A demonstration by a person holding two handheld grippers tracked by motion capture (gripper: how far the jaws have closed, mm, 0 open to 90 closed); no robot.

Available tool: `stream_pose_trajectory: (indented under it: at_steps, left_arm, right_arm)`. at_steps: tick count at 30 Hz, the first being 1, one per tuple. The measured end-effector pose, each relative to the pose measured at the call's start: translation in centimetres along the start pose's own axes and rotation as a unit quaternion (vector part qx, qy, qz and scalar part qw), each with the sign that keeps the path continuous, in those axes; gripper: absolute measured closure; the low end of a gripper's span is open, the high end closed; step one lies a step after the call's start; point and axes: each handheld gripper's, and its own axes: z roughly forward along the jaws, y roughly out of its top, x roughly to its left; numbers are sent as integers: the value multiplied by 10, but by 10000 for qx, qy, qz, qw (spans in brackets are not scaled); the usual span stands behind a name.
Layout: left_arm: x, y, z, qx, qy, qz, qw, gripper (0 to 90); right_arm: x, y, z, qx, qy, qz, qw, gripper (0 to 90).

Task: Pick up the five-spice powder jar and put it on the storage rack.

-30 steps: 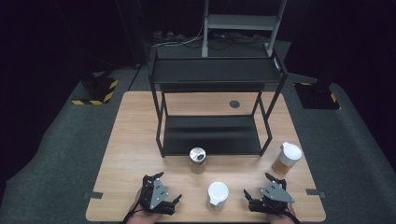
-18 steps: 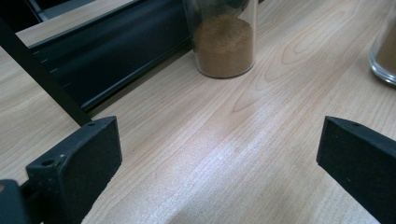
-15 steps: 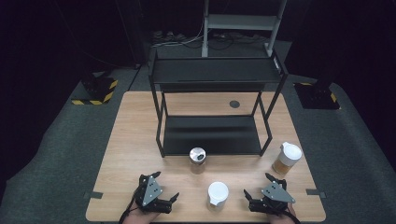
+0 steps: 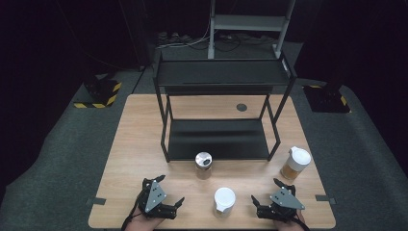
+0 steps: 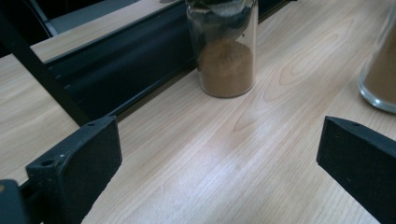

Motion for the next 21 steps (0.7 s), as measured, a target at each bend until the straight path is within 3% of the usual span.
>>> stream_pose_trajectory:
  at_steps: [11, 21]
  left_arm:
    - [4, 15, -1, -62, -60, -143, 9999, 4]
    - [5, 30, 3, -109, -99, -94, 9998, 4]
  right_arm:
    - [-1, 0, 0, -6, 0, 83, 10000, 3]
    - [-2, -1, 0, -7, 31, 80, 10000, 2]
